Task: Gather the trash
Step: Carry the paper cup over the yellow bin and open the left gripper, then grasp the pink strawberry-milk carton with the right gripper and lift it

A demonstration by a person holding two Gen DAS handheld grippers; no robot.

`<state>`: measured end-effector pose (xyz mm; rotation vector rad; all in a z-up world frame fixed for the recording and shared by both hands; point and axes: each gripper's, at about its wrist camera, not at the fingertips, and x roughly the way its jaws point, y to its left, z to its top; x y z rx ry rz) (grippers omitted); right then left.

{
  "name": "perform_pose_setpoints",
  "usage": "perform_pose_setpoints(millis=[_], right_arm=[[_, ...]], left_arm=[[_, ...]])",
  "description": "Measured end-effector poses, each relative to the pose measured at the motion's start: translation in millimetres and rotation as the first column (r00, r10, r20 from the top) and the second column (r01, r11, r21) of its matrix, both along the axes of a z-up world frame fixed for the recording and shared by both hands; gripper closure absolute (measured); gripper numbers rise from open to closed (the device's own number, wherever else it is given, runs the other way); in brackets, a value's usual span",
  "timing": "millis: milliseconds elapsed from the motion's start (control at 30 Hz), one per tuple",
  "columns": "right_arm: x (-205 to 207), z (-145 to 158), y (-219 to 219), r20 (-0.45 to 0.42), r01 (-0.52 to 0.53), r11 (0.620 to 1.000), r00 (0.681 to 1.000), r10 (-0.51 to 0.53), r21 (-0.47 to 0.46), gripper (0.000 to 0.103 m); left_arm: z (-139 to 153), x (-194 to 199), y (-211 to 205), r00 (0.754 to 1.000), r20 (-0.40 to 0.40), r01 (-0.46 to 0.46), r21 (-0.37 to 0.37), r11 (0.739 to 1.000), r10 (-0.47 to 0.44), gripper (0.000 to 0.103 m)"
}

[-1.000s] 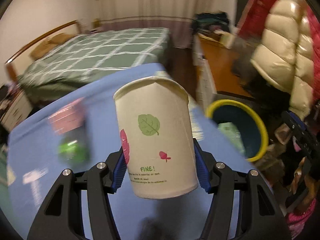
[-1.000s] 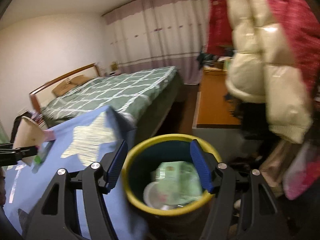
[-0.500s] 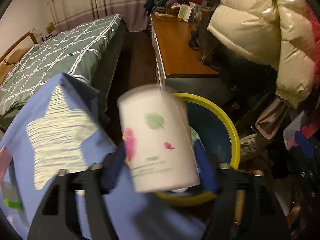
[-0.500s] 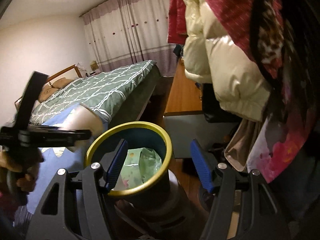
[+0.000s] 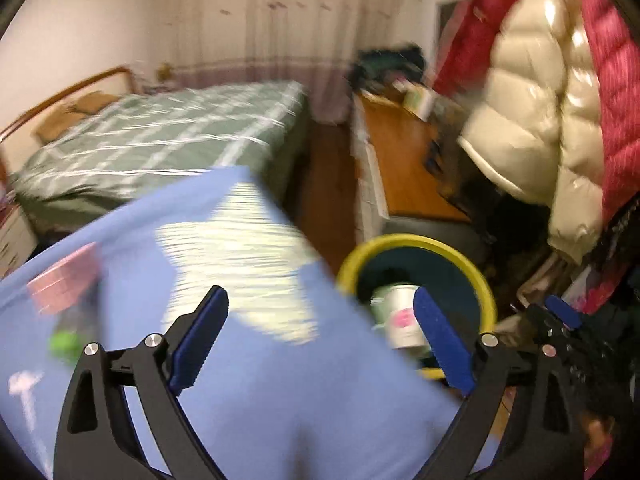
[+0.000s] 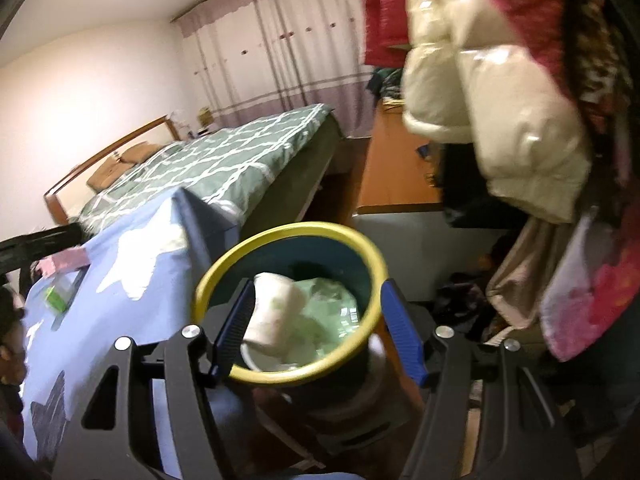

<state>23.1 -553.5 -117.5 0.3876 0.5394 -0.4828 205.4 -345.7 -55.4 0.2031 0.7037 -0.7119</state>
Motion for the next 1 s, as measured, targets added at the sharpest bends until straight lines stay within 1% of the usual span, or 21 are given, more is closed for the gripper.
perform_pose_setpoints(millis=[100,167,233,300,333,433,467,567,600,633,700,733,767,867,933,1000], right_arm=[[19.6,3.1,19.9,-0.009,-0.063,0.998,0.998,0.063,-0.002,0.041],[30.0,5.7,31.8,-0.011,-0.100,0.995,0.995,0.100,-0.008,0.041],[46.3,10.8,50.9,-0.015,-0.157,0.987,0.987,0.157,-0.014,0.041],[61.0,16.3,67.2,-0.019,-0.201,0.979,0.979,0.201,-0.019,0.041],[67.7,18.8,75.1,-0.018,-0.221,0.975,0.975,0.221,-0.020,0.041],[96.6,29.6,107.2,-0.012,-0.309,0.951,0.951,0.309,0.001,0.041],[105.9,33.0,117.0,-0.012,-0.332,0.943,0.943,0.333,0.006,0.041],[129.6,42.8,143.0,-0.004,-0.396,0.918,0.918,0.396,0.007,0.041],[140.3,46.3,156.2,-0.002,-0.422,0.906,0.906,0.422,0.004,0.041],[148.9,48.7,167.2,-0.004,-0.440,0.898,0.898,0.440,0.001,0.041],[167.3,55.2,193.3,-0.010,-0.483,0.875,0.876,0.483,-0.010,0.041],[176.6,57.9,206.1,-0.011,-0.508,0.862,0.862,0.507,-0.011,0.041],[186.4,61.1,218.9,-0.009,-0.531,0.847,0.848,0.531,-0.012,0.041],[211.5,68.1,250.4,-0.008,-0.569,0.822,0.822,0.569,-0.033,0.041],[235.2,70.7,272.8,-0.013,-0.592,0.805,0.806,0.592,-0.042,0.040],[262.9,67.9,293.3,-0.040,-0.605,0.795,0.796,0.604,-0.042,0.038]], left_arm=[[4.8,-1.3,71.2,0.992,0.057,-0.112,-0.020,0.994,0.113,0.010],[6.5,0.4,123.1,0.975,0.095,-0.202,-0.026,0.979,0.203,0.010],[5.5,5.2,167.1,0.954,0.100,-0.280,-0.035,0.959,0.282,0.010],[1.6,12.6,212.0,0.928,0.097,-0.356,-0.052,0.933,0.360,0.010],[-2.0,18.1,236.4,0.909,0.096,-0.402,-0.055,0.914,0.406,0.010],[-12.0,29.9,278.8,0.868,0.102,-0.483,-0.053,0.874,0.486,0.010],[-17.1,33.2,294.6,0.850,0.102,-0.514,-0.054,0.856,0.516,0.010],[-31.9,36.5,329.1,0.823,0.077,-0.556,-0.087,0.827,0.562,0.010],[-38.7,37.0,337.9,0.815,0.068,-0.569,-0.091,0.817,0.575,0.010],[-42.4,37.8,341.9,0.812,0.063,-0.575,-0.087,0.814,0.580,0.010],[-49.6,42.2,350.2,0.800,0.045,-0.595,-0.056,0.801,0.598,0.010],[-51.0,43.7,352.5,0.792,0.039,-0.606,-0.058,0.793,0.609,0.010],[-52.0,45.2,356.8,0.791,0.024,-0.609,-0.069,0.790,0.611,0.010],[-56.2,44.4,354.2,0.796,-0.009,-0.603,-0.082,0.793,0.605,0.010],[-54.1,42.0,348.4,0.800,-0.007,-0.599,-0.089,0.796,0.600,0.010],[-51.8,38.3,343.1,0.803,0.003,-0.593,-0.092,0.800,0.595,0.010]])
